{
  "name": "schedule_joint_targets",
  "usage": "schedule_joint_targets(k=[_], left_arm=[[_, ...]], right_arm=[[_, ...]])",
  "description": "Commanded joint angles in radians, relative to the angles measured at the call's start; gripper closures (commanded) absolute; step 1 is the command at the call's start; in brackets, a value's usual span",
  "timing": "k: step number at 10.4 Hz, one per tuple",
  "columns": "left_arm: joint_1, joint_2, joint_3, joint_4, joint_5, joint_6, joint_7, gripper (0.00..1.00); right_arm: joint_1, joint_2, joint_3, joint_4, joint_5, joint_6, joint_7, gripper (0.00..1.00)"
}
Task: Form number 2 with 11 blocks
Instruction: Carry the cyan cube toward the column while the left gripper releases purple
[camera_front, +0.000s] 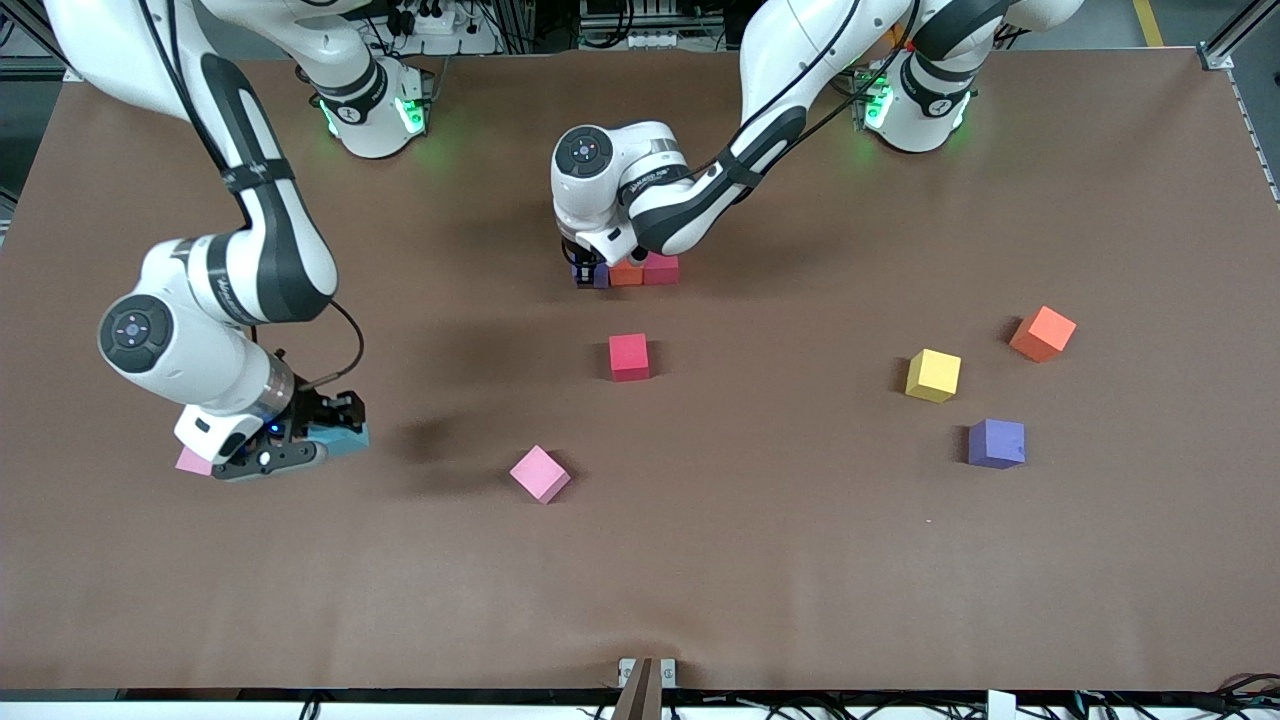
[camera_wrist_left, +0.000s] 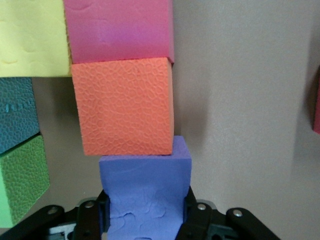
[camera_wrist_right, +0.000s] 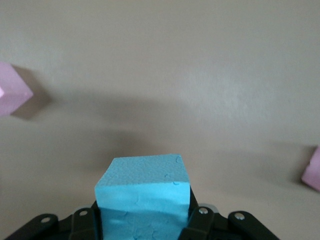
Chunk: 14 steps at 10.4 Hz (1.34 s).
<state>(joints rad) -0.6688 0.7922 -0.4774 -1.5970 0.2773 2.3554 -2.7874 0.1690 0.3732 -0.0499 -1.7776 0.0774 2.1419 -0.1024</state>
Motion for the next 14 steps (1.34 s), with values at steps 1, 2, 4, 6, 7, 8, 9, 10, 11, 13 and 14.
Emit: schedule_joint_targets(k=[1,2,4,6,7,8,9,10,11,13,14], left_arm=[[-0.024,0.010,0.008,0.014,0.022,0.005,-0.189,0.00],[-0.026,0.009,0.008,0.014,0.023,0.005,-0.186,0.00],[-0.031,0.009,0.008,0.022,0.023,0.005,-0.187,0.00],[-0.035,0.007,0.008,0.023,0.023,0.005,-0.187,0.00],[-0.035,0.002,0.008,0.028,0.023,0.005,-0.186,0.00],[-0.035,-0.004,0.006,0.046,0.026,-0.001,-0.187,0.00],[-0.035,-0.022,0.006,0.063,0.028,-0.013,-0.186,0.00],[-0.032,-0.039,0.002,0.071,0.028,-0.036,-0.181,0.00],[-0.025,-0.066,0.002,0.087,0.029,-0.069,-0.166,0.00],[-0.009,-0.119,0.005,0.097,0.026,-0.102,-0.080,0.00],[0.003,-0.149,0.005,0.097,0.028,-0.114,-0.008,0.00]], right_arm=[[0.009,-0.071,-0.001,-0.043,-0.007,-0.092,0.039,0.59],[0.013,-0.076,-0.001,-0.039,-0.027,-0.135,0.043,0.59],[0.026,-0.086,-0.019,-0.039,-0.054,-0.193,0.052,0.59],[0.044,-0.086,-0.047,-0.025,-0.070,-0.262,0.059,0.59],[0.046,-0.088,-0.048,-0.020,-0.093,-0.287,0.061,0.59],[0.055,-0.088,-0.051,-0.020,-0.097,-0.304,0.061,0.59],[0.079,-0.094,-0.074,-0.020,-0.097,-0.322,0.078,0.59],[0.105,-0.100,-0.100,-0.017,-0.099,-0.345,0.125,0.59],[0.128,-0.106,-0.110,-0.019,-0.102,-0.364,0.177,0.59],[0.159,-0.123,-0.123,-0.023,-0.119,-0.366,0.266,0.59],[0.168,-0.125,-0.123,-0.020,-0.117,-0.352,0.314,0.59]])
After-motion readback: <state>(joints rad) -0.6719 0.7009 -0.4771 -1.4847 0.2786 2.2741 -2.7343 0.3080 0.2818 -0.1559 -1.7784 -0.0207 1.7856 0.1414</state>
